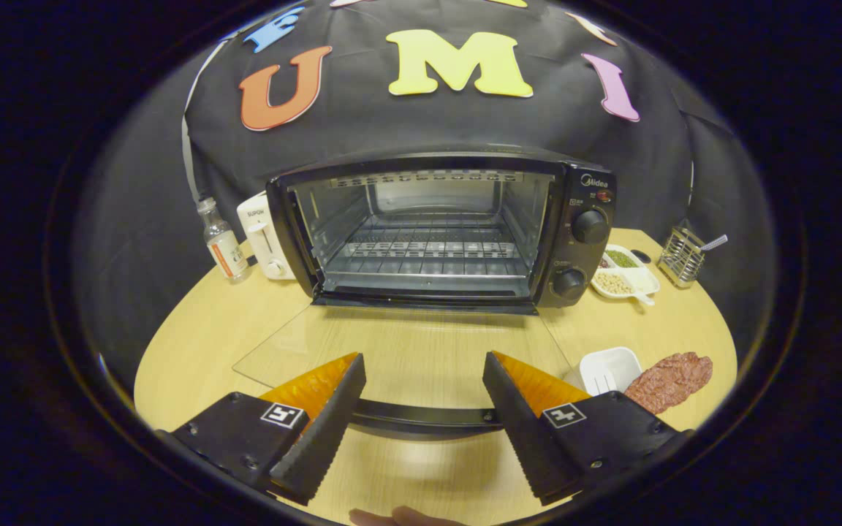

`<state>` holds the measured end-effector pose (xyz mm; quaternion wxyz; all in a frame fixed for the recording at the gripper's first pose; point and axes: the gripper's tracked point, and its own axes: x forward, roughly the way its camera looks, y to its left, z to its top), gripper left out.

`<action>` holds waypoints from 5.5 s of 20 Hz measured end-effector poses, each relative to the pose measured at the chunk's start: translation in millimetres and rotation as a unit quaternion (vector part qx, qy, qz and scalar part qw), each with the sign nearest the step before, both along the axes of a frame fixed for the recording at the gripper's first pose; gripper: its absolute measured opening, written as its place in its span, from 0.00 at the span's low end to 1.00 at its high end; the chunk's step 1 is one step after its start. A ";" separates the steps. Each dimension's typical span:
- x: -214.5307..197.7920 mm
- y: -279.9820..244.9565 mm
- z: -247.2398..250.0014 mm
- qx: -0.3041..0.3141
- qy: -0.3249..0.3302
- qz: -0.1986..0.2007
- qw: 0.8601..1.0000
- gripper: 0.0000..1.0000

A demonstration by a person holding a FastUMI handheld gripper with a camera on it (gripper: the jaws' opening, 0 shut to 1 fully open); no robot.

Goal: Open the toaster oven, put the food inside, and close the toaster oven door.

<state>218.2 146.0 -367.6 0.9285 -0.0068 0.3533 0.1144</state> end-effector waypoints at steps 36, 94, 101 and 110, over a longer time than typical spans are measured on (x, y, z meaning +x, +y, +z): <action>-10.5 -251.4 59.4 0.027 0.068 0.043 0.996 0.96; 77.6 20.6 106.1 0.328 -0.153 -0.098 0.927 0.09; 131.5 32.3 57.5 0.379 -0.106 -0.140 0.909 0.09; 181.3 7.2 27.1 0.412 -0.079 -0.181 0.889 0.09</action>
